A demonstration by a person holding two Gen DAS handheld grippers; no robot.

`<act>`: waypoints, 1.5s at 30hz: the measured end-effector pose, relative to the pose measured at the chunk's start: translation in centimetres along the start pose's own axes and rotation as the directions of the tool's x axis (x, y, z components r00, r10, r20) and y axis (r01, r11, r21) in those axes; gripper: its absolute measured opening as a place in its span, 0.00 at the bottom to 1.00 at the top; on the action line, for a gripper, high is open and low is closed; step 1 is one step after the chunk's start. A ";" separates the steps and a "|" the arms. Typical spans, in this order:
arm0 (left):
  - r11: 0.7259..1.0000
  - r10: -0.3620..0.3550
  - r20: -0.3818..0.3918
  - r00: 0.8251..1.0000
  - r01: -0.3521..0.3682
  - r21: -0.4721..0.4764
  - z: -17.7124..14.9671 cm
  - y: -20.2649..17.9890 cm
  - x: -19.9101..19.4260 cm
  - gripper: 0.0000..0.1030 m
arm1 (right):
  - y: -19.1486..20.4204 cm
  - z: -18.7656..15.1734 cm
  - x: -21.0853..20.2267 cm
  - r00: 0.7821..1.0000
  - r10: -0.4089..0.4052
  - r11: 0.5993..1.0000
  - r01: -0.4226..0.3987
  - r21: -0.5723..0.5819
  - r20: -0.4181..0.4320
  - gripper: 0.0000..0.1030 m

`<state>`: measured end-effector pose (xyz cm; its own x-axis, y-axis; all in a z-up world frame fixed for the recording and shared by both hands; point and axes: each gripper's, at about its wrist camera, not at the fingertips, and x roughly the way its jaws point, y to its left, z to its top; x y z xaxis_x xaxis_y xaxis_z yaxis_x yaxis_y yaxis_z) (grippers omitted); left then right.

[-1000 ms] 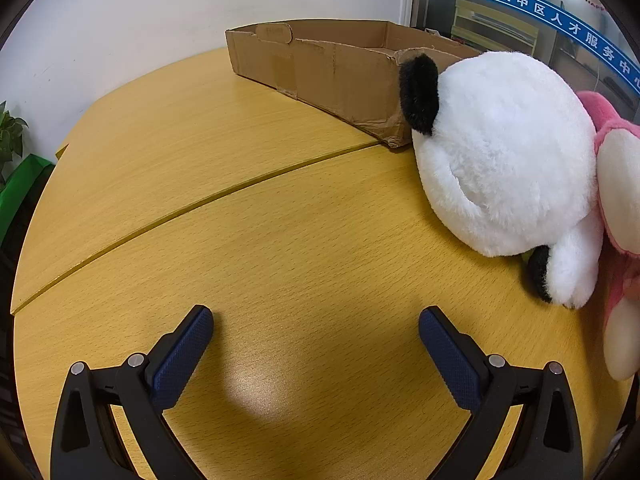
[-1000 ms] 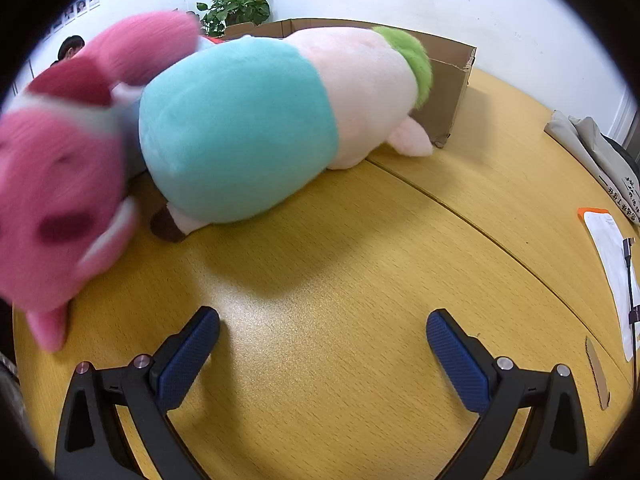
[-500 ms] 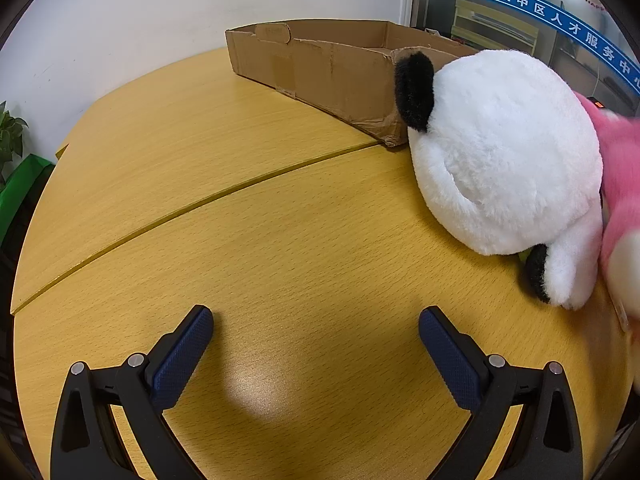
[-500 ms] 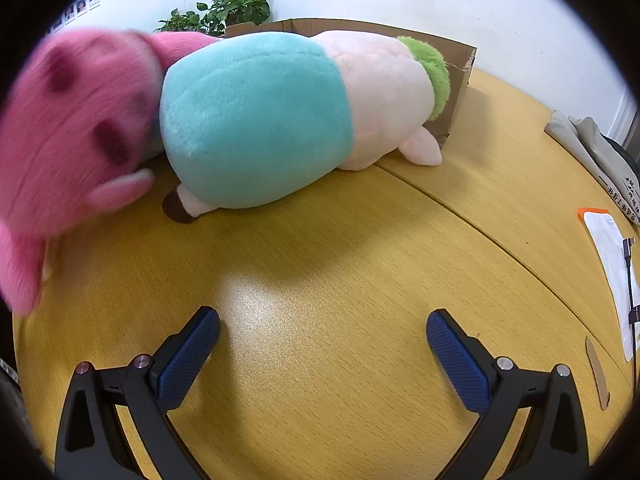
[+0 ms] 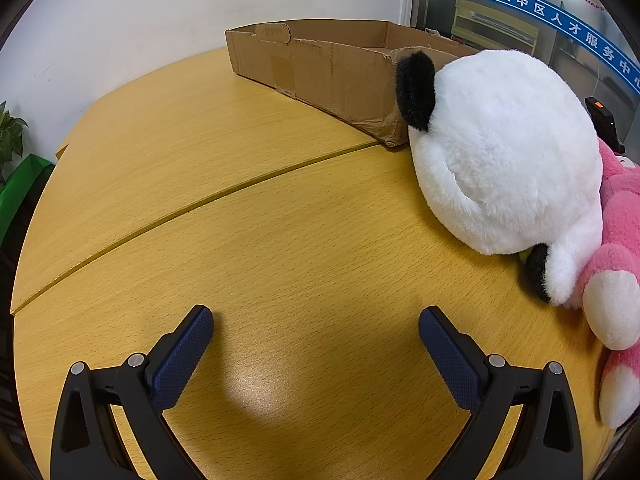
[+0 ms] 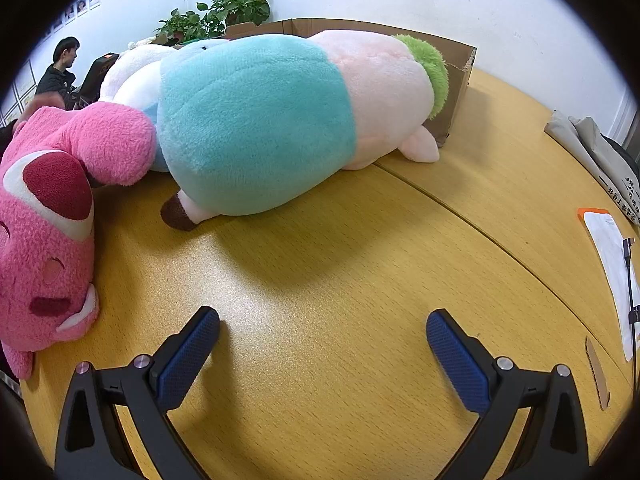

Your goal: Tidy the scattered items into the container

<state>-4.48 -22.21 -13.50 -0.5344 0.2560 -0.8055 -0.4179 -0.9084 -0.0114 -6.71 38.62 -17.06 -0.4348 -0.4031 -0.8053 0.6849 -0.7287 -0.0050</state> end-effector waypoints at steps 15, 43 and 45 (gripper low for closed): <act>1.000 0.013 0.000 1.000 -0.013 -0.018 0.2 -0.6 0.7 1.00 | 0.4 -0.1 0.0 0.999 -0.052 0.996 0.052 0.075 -0.002 1.00; 0.957 0.078 0.315 0.946 0.017 -0.288 -0.1 -26.0 -14.8 1.00 | 20.6 2.6 -15.6 0.893 -0.366 0.821 0.177 0.543 0.263 1.00; 0.963 0.064 0.297 0.953 0.019 -0.270 0.2 -28.4 -14.3 1.00 | 21.4 2.5 -14.8 0.904 -0.351 0.797 0.151 0.585 0.245 1.00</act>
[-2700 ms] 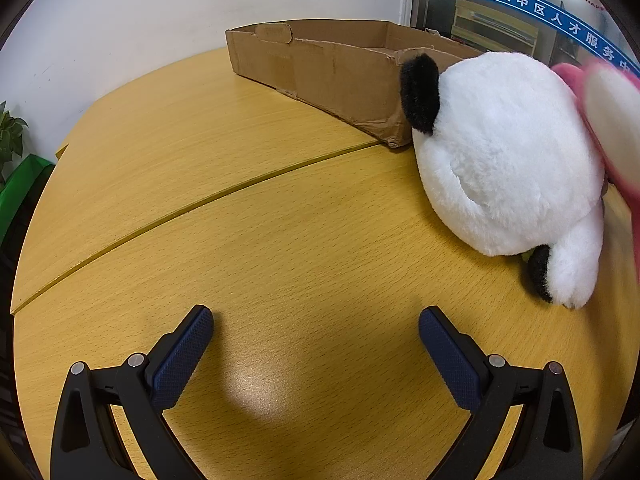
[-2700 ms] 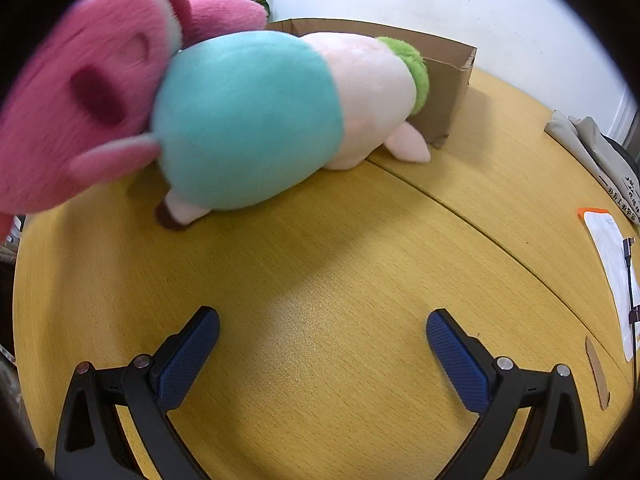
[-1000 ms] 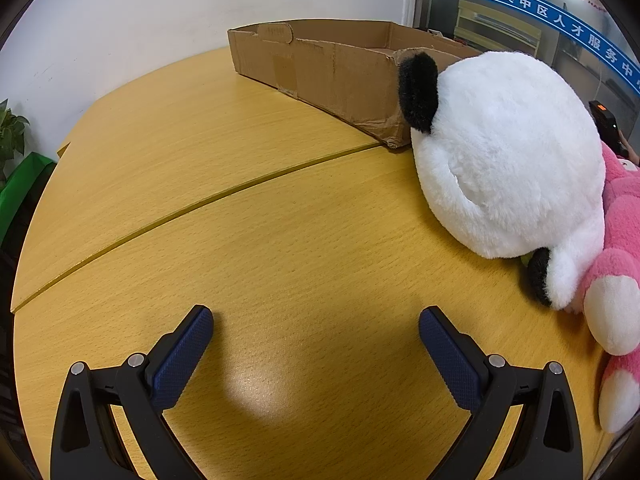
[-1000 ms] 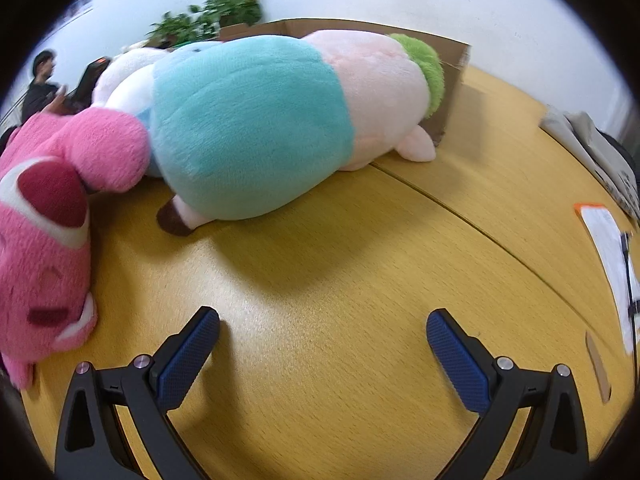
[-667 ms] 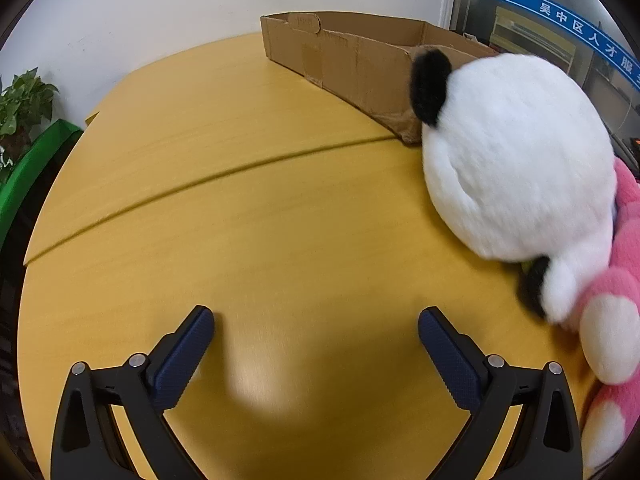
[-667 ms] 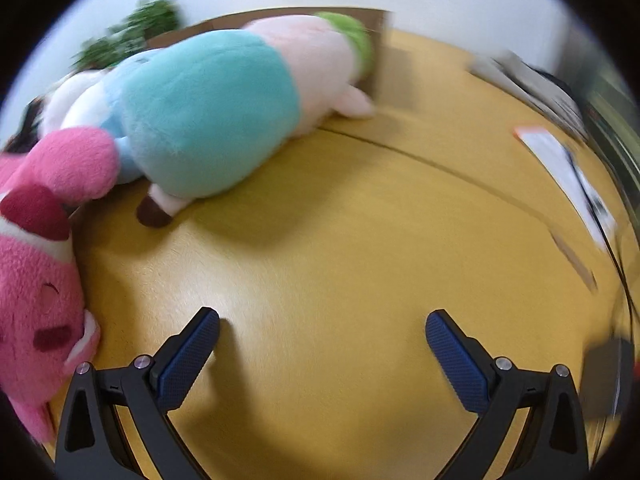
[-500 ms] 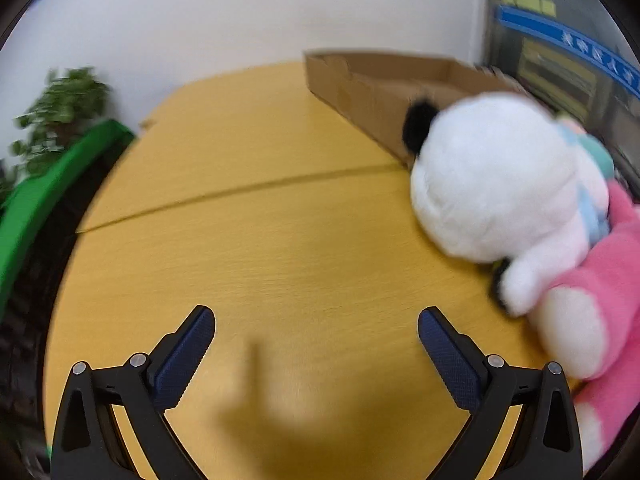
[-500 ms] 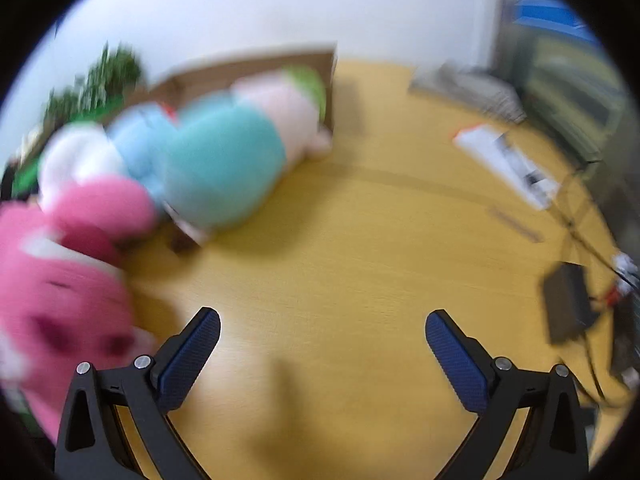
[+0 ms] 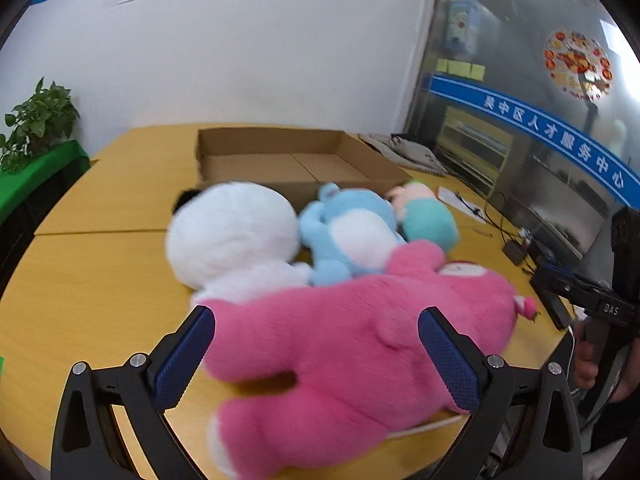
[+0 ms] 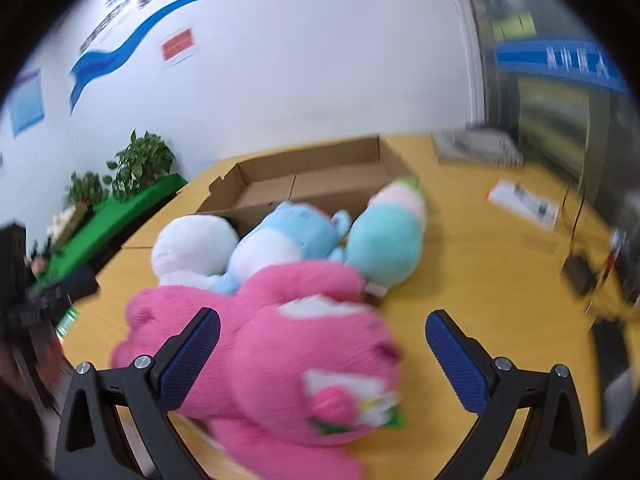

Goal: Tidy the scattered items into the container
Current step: 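Move both grippers toward the pink strawberry bear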

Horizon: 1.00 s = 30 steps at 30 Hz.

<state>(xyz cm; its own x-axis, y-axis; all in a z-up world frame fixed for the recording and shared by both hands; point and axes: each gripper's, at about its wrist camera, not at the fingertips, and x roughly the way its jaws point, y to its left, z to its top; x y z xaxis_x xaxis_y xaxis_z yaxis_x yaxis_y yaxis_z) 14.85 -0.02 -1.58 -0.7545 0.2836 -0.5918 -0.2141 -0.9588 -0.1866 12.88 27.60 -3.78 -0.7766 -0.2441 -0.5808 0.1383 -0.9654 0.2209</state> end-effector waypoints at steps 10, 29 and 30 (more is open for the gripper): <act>0.999 0.006 -0.019 1.000 -0.006 0.037 -1.4 -3.0 0.3 1.00 | 1.3 -2.9 -0.5 0.990 -0.140 0.990 0.139 -0.027 -0.034 1.00; 1.000 -0.017 -0.048 0.999 0.016 -0.026 -0.8 -1.0 2.4 1.00 | 1.3 -2.4 1.4 0.987 -0.148 0.988 0.145 -0.053 -0.060 1.00; 0.999 -0.019 -0.049 0.999 0.018 -0.029 -0.9 -1.0 2.5 1.00 | 1.1 -2.5 1.7 0.987 -0.149 0.988 0.146 -0.053 -0.064 1.00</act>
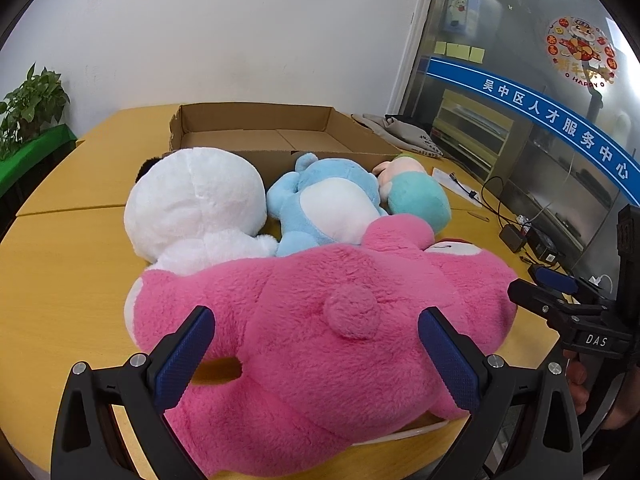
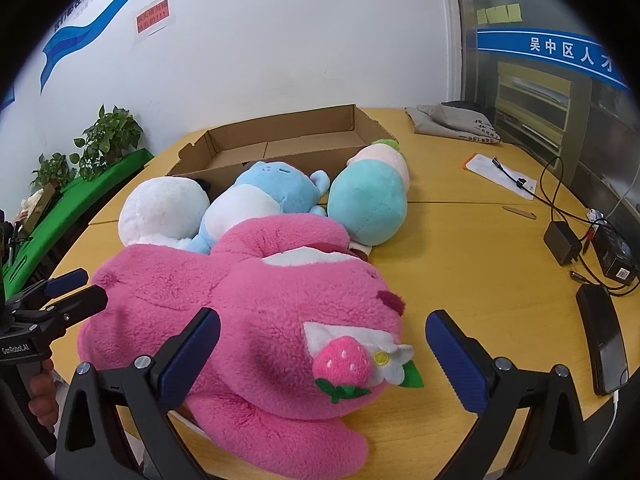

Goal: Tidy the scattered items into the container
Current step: 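Move both grippers toward the pink strawberry bear, then close both grippers on the pink bear's body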

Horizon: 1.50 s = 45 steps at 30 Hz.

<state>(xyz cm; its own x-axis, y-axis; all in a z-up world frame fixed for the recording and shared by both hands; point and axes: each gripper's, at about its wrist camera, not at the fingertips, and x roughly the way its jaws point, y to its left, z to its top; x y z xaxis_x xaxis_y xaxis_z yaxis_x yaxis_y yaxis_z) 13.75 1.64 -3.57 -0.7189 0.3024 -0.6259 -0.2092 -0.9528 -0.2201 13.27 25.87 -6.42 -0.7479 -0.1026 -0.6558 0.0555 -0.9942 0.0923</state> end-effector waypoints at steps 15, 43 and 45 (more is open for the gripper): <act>0.989 -0.132 -0.048 0.990 0.128 -0.074 0.0 1.4 2.3 1.00 | -4.2 0.6 1.5 0.993 0.109 0.993 -0.110 0.036 0.036 1.00; 0.977 -0.187 -0.104 0.977 0.174 -0.125 -0.8 2.4 2.9 0.57 | -4.5 -3.3 5.4 0.937 0.350 0.932 -0.350 0.099 0.011 0.71; 0.981 -0.172 -0.102 0.980 0.161 -0.107 -0.8 2.0 2.3 0.52 | -4.3 -3.3 4.7 0.936 0.352 0.931 -0.352 0.101 0.016 0.66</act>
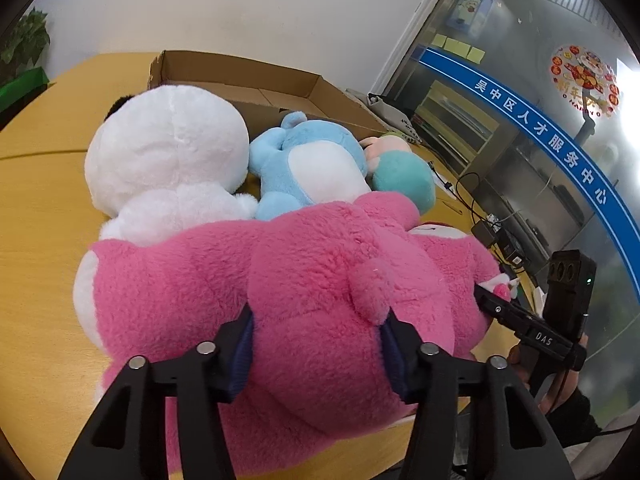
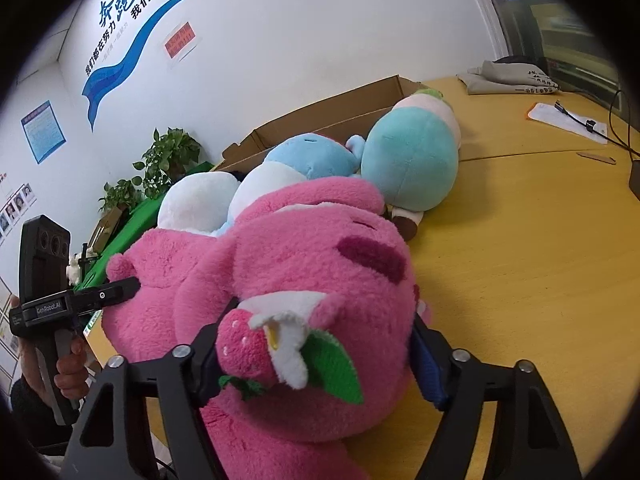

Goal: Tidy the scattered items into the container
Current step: 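Close both grippers on the pink bear's body, then lift the pink bear with both grippers and carry it over the box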

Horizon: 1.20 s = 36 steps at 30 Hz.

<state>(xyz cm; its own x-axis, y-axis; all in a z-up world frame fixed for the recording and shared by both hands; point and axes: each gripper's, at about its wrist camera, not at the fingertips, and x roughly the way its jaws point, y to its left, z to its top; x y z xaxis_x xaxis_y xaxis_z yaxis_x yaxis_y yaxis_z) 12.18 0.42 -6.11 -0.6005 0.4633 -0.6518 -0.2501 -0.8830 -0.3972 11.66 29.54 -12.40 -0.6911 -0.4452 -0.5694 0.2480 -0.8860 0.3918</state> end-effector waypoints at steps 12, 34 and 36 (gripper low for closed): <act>0.998 -0.028 0.126 0.992 0.019 0.068 5.2 -1.1 -6.7 0.46 | 4.9 3.7 -3.9 0.990 0.040 0.998 -0.032 -0.063 0.134 0.59; 0.990 0.009 0.251 0.968 -0.043 0.132 38.4 5.4 4.7 0.44 | 4.4 35.7 9.2 0.940 0.044 0.978 0.029 -0.207 0.337 0.59; 0.992 0.014 0.227 0.974 -0.042 0.117 40.4 6.6 7.6 0.44 | 3.1 38.0 11.7 0.945 0.035 0.980 0.031 -0.194 0.326 0.59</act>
<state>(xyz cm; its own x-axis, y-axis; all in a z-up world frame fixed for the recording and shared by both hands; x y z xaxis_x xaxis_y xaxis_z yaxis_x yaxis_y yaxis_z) -24.73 -4.96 12.41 -0.7608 0.4215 -0.4935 -0.3119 -0.9043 -0.2914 -21.50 26.52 9.58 -0.8659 -0.4088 -0.2883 0.3533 -0.9078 0.2261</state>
